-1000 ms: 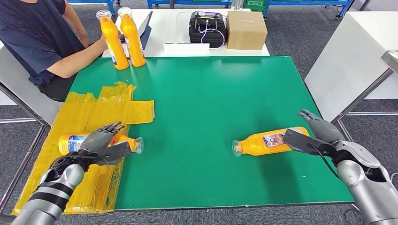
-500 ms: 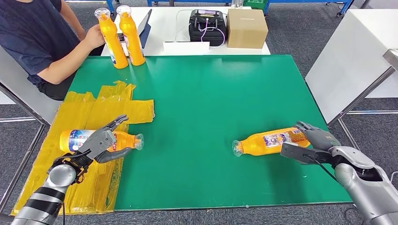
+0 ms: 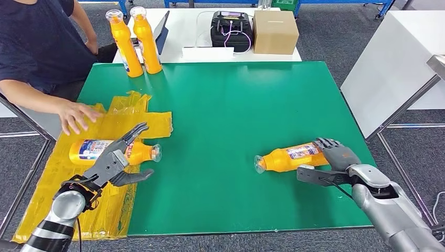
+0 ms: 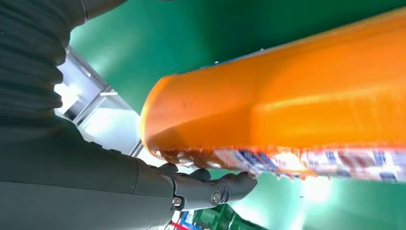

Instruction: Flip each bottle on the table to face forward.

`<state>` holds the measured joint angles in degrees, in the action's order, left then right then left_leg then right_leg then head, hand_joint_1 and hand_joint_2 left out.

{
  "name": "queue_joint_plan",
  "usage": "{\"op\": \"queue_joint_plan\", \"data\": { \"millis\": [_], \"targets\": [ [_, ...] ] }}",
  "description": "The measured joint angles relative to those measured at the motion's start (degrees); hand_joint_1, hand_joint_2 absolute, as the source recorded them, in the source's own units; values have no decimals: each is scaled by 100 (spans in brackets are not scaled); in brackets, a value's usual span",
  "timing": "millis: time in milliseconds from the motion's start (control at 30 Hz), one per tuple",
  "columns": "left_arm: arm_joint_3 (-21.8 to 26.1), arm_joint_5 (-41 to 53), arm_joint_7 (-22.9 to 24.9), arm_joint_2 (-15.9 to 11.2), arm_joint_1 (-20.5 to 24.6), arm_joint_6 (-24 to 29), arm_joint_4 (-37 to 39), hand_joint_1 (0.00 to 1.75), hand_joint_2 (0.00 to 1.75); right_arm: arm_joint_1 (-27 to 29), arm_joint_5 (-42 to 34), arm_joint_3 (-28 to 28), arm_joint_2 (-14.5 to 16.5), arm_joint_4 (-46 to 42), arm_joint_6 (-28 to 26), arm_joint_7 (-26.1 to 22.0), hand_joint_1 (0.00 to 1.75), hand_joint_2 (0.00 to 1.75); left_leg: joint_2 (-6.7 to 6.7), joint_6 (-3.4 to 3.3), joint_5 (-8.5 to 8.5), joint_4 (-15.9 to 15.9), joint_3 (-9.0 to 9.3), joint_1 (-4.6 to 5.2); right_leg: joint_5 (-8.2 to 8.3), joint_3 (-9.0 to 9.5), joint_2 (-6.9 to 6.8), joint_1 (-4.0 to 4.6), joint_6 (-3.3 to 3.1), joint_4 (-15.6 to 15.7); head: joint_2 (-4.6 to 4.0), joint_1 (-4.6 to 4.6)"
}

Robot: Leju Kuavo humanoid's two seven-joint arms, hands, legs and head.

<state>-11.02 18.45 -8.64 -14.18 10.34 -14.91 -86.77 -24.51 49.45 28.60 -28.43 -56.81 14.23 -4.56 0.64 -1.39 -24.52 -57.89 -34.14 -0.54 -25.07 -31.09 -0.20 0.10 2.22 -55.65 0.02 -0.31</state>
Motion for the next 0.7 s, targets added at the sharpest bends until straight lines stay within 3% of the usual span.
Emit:
{"op": "queue_joint_plan", "data": {
  "millis": [100,133,233,267,700],
  "targets": [
    [-13,-10,-21,37,9,0,-25,0,175,-159,406,178,115,327,-147,87,0,175,-5,0,0,0,13,0,0,5,1,0,0,1,0,1],
    [-17,-13,-29,55,20,-1,-28,0,175,-202,565,242,153,452,-191,134,13,175,-5,0,-1,0,18,0,0,6,2,0,0,2,0,2],
    [-58,-16,-58,127,105,-10,-15,0,175,-317,913,422,261,859,-265,218,144,175,-1,0,-3,0,35,-1,-2,-7,1,-1,0,5,0,2],
    [-79,-17,-68,154,148,-15,-2,0,175,-354,980,470,294,988,-281,219,175,175,0,1,-4,0,45,-1,-3,-12,0,0,-1,6,0,1],
    [-469,-141,2,429,900,-75,342,0,175,-677,1183,788,503,1911,-270,48,175,175,-1,-9,-25,3,181,-14,-21,117,1,6,-7,44,0,5]
  ]
}}
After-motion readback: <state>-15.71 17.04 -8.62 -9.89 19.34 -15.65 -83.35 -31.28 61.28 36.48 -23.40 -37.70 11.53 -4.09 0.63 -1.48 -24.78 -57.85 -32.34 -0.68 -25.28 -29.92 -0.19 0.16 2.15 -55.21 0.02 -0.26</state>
